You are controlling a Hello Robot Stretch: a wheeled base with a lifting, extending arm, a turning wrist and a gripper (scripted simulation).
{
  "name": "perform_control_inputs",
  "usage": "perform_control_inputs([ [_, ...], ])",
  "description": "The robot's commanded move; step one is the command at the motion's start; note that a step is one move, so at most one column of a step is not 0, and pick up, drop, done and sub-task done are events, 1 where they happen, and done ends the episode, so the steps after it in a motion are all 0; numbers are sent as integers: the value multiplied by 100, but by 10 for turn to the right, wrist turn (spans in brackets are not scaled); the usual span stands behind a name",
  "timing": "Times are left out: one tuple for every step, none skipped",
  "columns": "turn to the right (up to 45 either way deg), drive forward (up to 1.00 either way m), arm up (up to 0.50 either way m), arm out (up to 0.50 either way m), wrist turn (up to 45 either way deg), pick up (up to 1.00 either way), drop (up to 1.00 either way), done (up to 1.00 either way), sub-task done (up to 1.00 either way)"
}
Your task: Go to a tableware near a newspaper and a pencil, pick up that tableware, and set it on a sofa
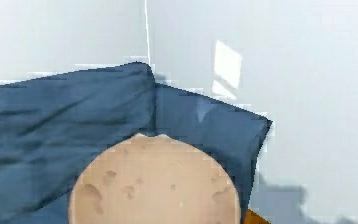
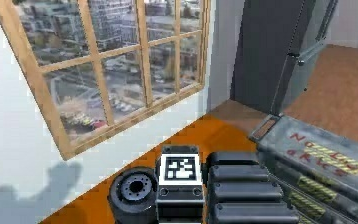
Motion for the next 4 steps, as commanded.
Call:
perform_control_inputs([
  [-120, 0, 0, 0, 0, 0, 0, 0, 0],
  [450, 0, 0, 0, 0, 0, 0, 0, 0],
  [450, 0, 0, 0, 0, 0, 0, 0, 0],
  [180, 0, 0, 0, 0, 0, 0, 0, 0],
])
